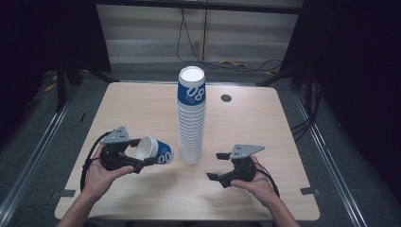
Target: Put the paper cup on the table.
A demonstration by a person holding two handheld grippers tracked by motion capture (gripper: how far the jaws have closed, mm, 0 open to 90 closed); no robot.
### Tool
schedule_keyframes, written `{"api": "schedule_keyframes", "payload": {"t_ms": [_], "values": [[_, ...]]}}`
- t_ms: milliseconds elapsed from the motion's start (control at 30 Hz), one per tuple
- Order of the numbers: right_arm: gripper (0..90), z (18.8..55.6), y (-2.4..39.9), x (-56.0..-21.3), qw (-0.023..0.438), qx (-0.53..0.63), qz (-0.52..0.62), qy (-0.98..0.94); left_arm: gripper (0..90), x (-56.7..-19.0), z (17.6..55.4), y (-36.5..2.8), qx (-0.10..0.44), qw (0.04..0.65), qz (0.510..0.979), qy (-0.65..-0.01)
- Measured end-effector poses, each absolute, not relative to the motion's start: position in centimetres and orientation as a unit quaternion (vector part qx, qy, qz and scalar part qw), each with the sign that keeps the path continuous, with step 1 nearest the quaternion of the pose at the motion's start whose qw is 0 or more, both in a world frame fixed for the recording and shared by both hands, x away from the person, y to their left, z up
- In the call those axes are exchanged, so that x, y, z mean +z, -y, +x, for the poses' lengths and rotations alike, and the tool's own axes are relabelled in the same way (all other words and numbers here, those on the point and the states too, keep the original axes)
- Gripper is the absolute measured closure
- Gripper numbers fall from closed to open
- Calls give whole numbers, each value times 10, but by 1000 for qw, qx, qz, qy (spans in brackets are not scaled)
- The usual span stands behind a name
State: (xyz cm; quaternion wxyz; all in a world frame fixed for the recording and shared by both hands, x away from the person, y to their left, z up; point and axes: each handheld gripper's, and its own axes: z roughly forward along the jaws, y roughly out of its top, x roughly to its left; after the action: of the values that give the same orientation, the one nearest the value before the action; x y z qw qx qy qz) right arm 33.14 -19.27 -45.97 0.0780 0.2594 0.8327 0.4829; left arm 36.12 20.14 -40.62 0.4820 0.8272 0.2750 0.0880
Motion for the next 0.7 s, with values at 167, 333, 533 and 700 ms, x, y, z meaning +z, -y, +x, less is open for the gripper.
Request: {"api": "schedule_keyframes", "payload": {"t_ms": [167,333,533,700], "values": [[164,332,198,-461,77,482,265,-832,175,-401,374,-212,113,465,829,-289],[164,333,197,-462,71,483,265,-831,174,-401,390,-221,128,447,825,-322],[169,334,197,-467,62,481,264,-834,172,-407,404,-225,127,442,821,-337],[170,332,198,-465,63,480,265,-834,171,-414,411,-225,128,425,823,-354]]}}
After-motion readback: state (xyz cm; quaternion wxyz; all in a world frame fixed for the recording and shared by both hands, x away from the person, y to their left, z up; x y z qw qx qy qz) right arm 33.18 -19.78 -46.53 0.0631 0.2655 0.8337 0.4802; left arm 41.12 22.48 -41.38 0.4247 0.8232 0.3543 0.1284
